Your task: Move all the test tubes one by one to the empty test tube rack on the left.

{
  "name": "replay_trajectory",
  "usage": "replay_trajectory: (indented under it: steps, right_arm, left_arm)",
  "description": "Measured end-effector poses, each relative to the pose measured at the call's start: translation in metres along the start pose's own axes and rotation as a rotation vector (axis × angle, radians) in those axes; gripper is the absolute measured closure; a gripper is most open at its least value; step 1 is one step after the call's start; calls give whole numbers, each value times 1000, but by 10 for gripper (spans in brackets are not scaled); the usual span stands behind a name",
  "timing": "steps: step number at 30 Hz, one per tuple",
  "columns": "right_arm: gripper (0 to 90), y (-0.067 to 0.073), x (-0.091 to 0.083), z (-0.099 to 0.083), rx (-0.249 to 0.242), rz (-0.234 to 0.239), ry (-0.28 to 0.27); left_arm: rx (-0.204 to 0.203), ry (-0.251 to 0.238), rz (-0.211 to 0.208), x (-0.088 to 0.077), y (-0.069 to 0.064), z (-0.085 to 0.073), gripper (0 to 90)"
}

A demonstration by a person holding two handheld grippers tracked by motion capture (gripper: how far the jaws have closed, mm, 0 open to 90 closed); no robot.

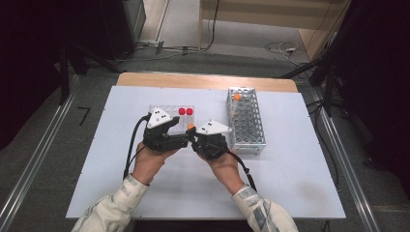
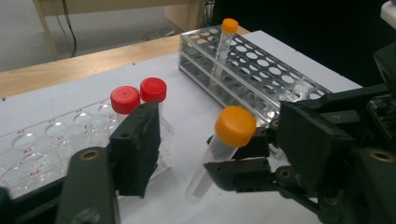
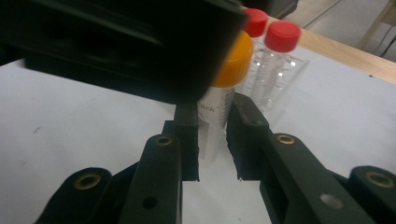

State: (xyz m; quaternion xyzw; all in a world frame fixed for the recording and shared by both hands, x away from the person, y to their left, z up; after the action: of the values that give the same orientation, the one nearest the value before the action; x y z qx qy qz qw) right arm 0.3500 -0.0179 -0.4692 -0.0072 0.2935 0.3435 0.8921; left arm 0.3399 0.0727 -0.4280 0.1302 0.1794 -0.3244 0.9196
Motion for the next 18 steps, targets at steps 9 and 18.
replay_trajectory:
  steps: [9, 18]
  right_arm:
    - [722, 12, 4, 1, -13, 26, 1]
    - [587, 12, 2, 2, -20, 33, -4]
  left_arm:
    - [38, 18, -12, 0, 0, -7, 671]
    - [32, 13, 7, -3, 7, -6, 699]
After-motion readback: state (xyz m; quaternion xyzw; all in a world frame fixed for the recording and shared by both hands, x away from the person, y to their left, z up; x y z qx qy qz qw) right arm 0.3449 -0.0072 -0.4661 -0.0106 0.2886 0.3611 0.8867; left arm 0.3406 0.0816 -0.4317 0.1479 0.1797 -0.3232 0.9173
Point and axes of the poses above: each handheld gripper's, and its own axes: x roughly forward along the jaws, z roughly out of its top, y roughly to its left, the point moved 7 cm from there along x, roughly forward along the jaws, and after that the axes turned 15 degrees about x, right-handed, at the moved point
